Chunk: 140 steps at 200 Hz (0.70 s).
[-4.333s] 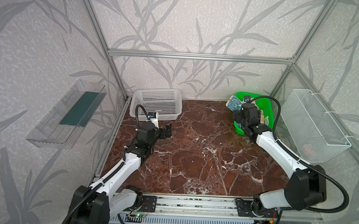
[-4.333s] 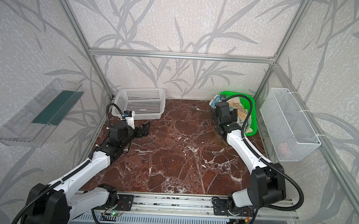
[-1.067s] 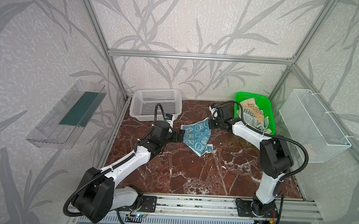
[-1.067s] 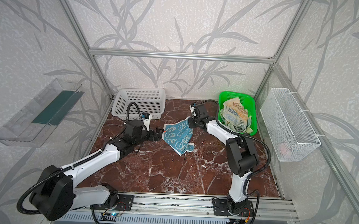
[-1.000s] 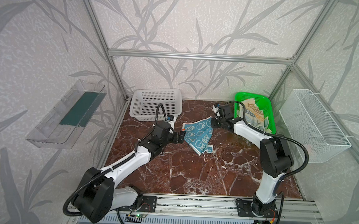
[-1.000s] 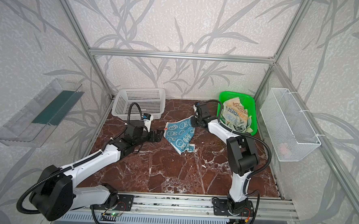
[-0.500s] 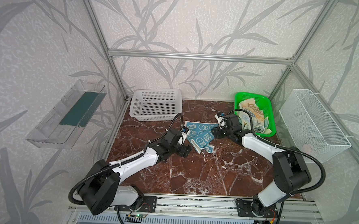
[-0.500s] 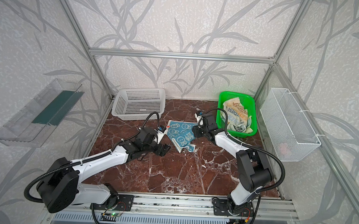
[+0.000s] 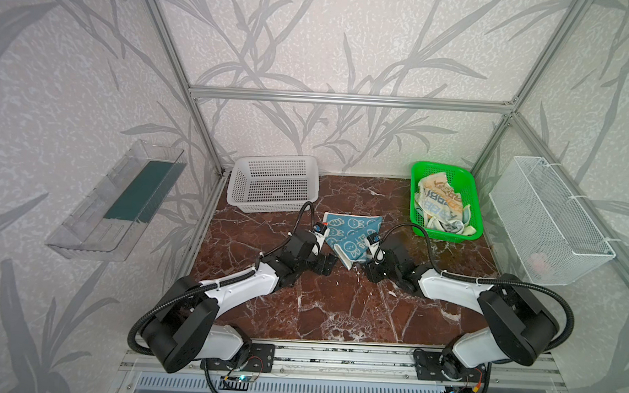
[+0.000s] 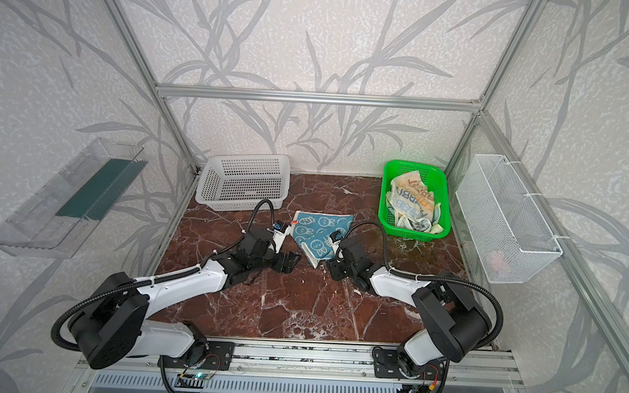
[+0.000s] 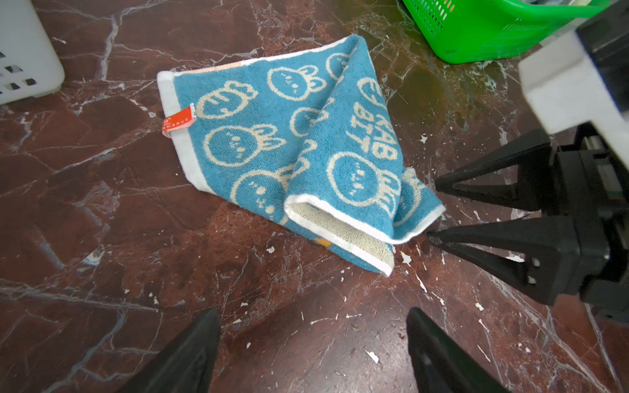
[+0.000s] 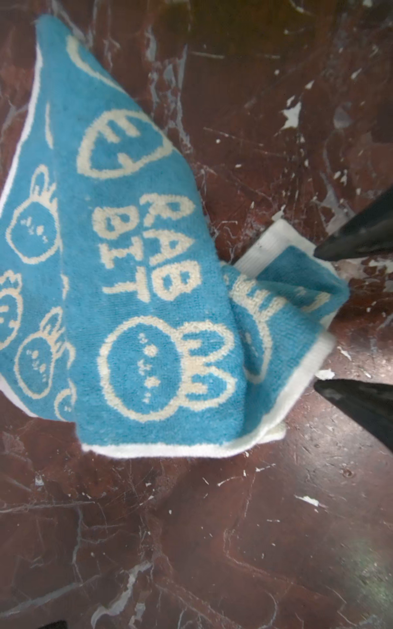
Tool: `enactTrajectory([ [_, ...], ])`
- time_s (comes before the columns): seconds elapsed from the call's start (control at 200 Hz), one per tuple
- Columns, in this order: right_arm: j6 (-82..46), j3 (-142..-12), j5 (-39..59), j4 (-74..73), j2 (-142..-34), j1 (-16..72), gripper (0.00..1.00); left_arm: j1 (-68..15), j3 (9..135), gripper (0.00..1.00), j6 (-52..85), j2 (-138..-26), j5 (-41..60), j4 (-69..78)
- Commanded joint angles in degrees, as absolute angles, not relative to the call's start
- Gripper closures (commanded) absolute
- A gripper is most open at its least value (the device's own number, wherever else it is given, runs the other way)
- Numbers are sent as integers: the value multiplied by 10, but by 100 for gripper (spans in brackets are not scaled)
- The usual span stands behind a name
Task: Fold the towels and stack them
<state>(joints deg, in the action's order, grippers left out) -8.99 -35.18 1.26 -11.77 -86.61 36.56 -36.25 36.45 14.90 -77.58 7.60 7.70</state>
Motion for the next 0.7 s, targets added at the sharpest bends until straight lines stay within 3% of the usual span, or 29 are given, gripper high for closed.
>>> enactTrajectory([
  [0.0,-99,-369,-20,-149,-875,372,44,-360,360,14,175,-779,67,129],
  [0.225,-103,-389,-6,-171,-909,376,53,-360,370,14,175,-794,61,123],
  [0.445,-96,-424,-13,-148,-912,377,100,-361,381,15,164,-787,53,111],
  [0.695,-50,-531,-44,20,-841,377,100,-360,398,15,135,-756,41,82],
])
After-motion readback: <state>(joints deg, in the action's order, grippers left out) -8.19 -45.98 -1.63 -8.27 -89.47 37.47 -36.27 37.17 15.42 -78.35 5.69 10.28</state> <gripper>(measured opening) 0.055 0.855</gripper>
